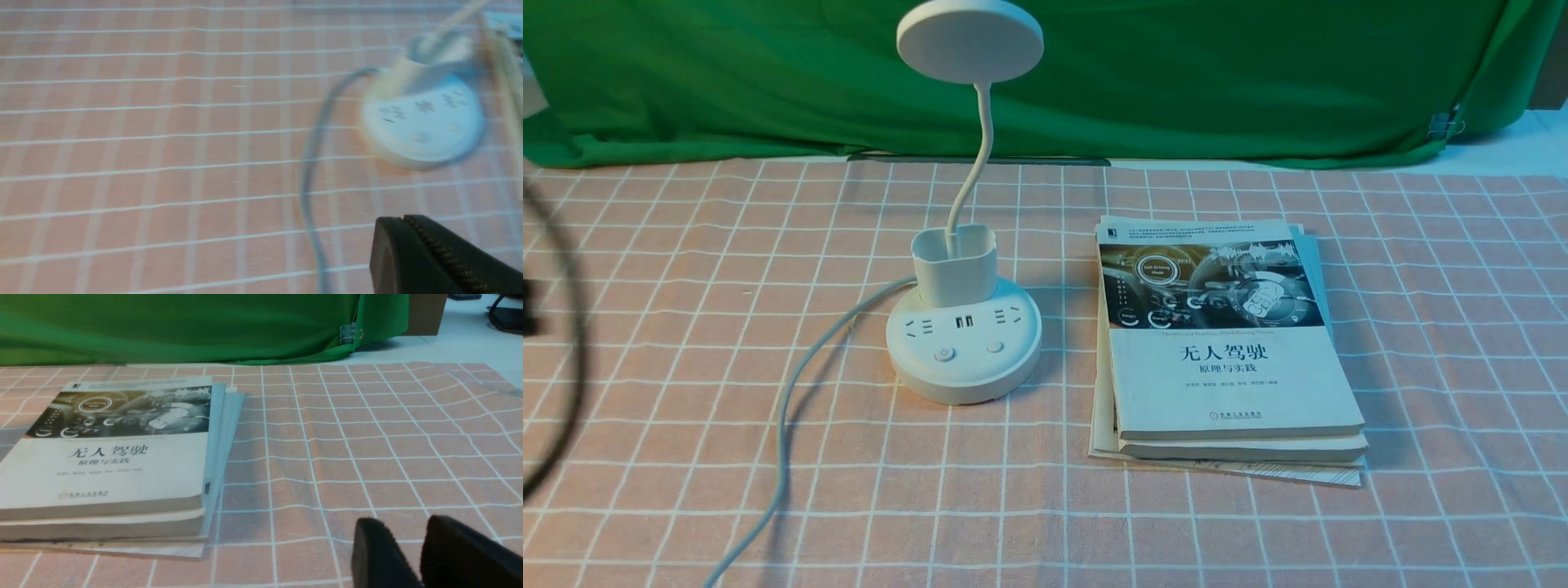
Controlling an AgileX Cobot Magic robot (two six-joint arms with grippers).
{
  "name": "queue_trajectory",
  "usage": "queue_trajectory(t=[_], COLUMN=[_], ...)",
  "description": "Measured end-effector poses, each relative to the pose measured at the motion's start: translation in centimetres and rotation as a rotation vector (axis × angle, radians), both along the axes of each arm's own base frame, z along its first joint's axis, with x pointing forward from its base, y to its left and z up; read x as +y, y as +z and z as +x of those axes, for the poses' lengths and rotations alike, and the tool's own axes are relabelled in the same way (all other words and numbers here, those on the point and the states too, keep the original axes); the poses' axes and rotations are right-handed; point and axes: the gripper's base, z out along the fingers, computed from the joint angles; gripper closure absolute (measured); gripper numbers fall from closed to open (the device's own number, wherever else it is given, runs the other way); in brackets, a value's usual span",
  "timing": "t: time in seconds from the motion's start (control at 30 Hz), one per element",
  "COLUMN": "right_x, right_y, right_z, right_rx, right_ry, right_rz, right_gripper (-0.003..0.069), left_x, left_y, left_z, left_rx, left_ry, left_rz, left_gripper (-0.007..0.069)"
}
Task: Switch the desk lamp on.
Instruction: Use the left arm to press the button switch on the lamp holder
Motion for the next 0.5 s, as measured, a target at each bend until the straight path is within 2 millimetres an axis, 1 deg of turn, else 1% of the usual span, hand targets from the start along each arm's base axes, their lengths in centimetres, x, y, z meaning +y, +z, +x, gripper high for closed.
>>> queue_trajectory(t=[0.03, 0.07, 0.1, 0.13, 0.17, 0.23, 0.27, 0.3, 0.37, 0.4, 0.43, 0.47, 0.5], right_x=[0.0, 0.0, 0.0, 0.0, 0.0, 0.0, 0.0, 0.0, 0.0, 0.0, 0.0, 0.0, 0.0], right_y=[0.0, 0.0, 0.0, 0.0, 0.0, 0.0, 0.0, 0.0, 0.0, 0.0, 0.0, 0.0, 0.0], right_z=[0.0, 0.0, 0.0, 0.0, 0.0, 0.0, 0.0, 0.0, 0.0, 0.0, 0.0, 0.0, 0.0], right_rx=[0.000, 0.000, 0.000, 0.000, 0.000, 0.000, 0.000, 0.000, 0.000, 0.000, 0.000, 0.000, 0.000], right_ry=[0.000, 0.000, 0.000, 0.000, 0.000, 0.000, 0.000, 0.000, 0.000, 0.000, 0.000, 0.000, 0.000], right_rz=[0.000, 0.000, 0.000, 0.000, 0.000, 0.000, 0.000, 0.000, 0.000, 0.000, 0.000, 0.000, 0.000], right_gripper=[0.0421, 0.0421, 0.0421, 0.0421, 0.0421, 0.0421, 0.0421, 0.0421, 0.0421, 0.0421, 0.0421, 0.0421, 0.0421], left_x=[-1.3, -2.1, -3.4, -5.2, -5.4, -8.5, -8.7, -9.6, -12.3, -13.0, -13.0, -14.2, -14.6], left_y=[-0.5, -0.9, -1.5, -2.5, -2.8, -4.7, -4.9, -5.5, -7.6, -8.3, -8.3, -9.6, -10.3], left_z=[1.0, 1.6, 2.5, 3.6, 3.8, 5.9, 6.1, 6.8, 9.0, 9.8, 9.8, 11.3, 12.0], left_rx=[0.025, 0.041, 0.068, 0.112, 0.121, 0.192, 0.198, 0.214, 0.266, 0.278, 0.275, 0.289, 0.291], left_ry=[-0.078, -0.125, -0.193, -0.272, -0.282, -0.379, -0.385, -0.405, -0.451, -0.458, -0.459, -0.462, -0.459], left_rz=[-0.012, -0.019, -0.006, 0.025, 0.031, 0.100, 0.102, 0.119, 0.150, 0.157, 0.157, 0.165, 0.166], left_gripper=[0.0603, 0.0603, 0.0603, 0.0603, 0.0603, 0.0603, 0.0603, 0.0603, 0.0603, 0.0603, 0.0603, 0.0603, 0.0603])
